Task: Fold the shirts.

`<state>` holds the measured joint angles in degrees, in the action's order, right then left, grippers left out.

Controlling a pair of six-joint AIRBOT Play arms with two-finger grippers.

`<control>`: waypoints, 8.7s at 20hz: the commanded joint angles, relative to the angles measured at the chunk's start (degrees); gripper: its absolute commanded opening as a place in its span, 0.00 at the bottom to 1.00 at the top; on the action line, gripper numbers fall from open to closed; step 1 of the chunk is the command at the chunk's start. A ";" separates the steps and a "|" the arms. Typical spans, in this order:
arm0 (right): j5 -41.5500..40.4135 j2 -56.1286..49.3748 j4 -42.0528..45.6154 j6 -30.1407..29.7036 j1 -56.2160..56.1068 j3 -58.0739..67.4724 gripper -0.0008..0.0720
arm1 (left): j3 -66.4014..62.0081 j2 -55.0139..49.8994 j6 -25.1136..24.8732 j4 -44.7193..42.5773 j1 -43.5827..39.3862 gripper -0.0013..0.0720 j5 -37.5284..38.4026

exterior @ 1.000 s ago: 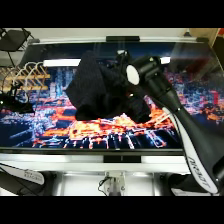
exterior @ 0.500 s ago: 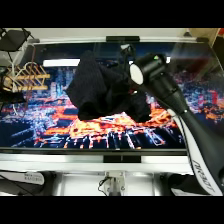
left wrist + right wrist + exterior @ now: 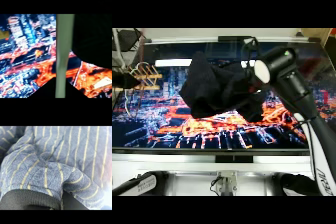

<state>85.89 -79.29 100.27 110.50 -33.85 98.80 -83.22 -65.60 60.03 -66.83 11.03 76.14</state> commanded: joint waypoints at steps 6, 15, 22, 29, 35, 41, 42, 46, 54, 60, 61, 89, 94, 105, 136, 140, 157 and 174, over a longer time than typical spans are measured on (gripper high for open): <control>1.14 0.39 -11.45 -7.26 16.35 0.04 0.15 | 24.28 31.52 2.49 -5.40 -33.00 0.09 6.80; 1.57 0.42 -11.32 -8.81 17.11 0.04 0.15 | 24.35 34.56 10.86 -18.12 -54.73 0.08 27.69; 1.64 0.42 -13.79 -8.57 16.94 0.04 0.15 | 36.35 33.68 17.42 -18.27 -56.74 0.08 18.25; 4.33 0.48 -19.12 -9.84 16.94 0.04 0.15 | 39.45 29.35 23.21 -24.87 -56.70 0.08 8.33; 7.56 2.45 -19.63 -12.74 16.94 0.04 0.15 | 35.98 29.77 22.08 -31.28 -56.65 0.09 14.73; 8.37 4.79 -20.11 -13.75 16.94 0.04 0.15 | 34.84 30.16 20.63 -31.06 -56.68 0.09 16.24; 8.20 4.94 -20.22 -13.75 16.94 0.04 0.15 | 34.88 30.14 18.21 -30.69 -56.76 0.09 15.34; 5.25 4.92 -20.44 -13.70 15.39 0.04 0.15 | 34.91 27.52 14.19 -28.74 -56.76 0.08 6.80; 2.97 4.94 -20.46 -13.35 8.07 0.07 0.15 | 32.89 11.96 16.68 -28.04 -56.28 0.09 -7.91; 1.33 4.94 -14.27 -13.57 0.85 6.08 0.15 | 25.97 6.78 3.76 -21.22 -56.41 0.09 -10.36; 1.18 4.94 -13.46 -13.73 0.79 7.13 0.15 | 25.86 6.71 -0.20 -19.37 -56.41 0.09 -10.75; 4.81 14.53 -5.86 -8.66 7.61 8.04 0.85 | 20.26 -4.96 -3.85 -6.64 -54.21 0.08 -31.95; 7.65 20.39 -9.64 -8.83 14.64 8.02 0.85 | 20.26 -4.96 -3.80 -6.62 -54.25 0.08 -32.00; 0.26 29.03 -8.76 -18.29 26.25 -26.38 0.92 | 20.26 -4.94 -2.75 -6.62 -54.21 0.08 -31.89; 5.90 21.79 -5.29 -64.46 26.25 -3.89 0.87 | 20.26 -4.48 -5.49 -9.92 -54.97 0.09 -30.23; 5.86 18.56 -7.52 -94.09 26.25 -3.89 0.87 | 20.26 -4.48 -7.43 -9.90 -54.97 0.08 -28.55; 9.14 0.31 -20.79 -100.87 26.25 -3.87 0.15 | 20.13 -3.02 -11.34 -9.55 -53.77 0.08 -30.91; 11.23 11.28 -24.11 -82.99 26.23 -3.89 0.14 | 19.30 9.68 13.77 -7.67 -20.63 0.93 -17.38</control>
<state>97.03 -69.95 77.01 22.85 -7.57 94.87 -64.82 -57.87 60.95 -76.25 -16.03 54.70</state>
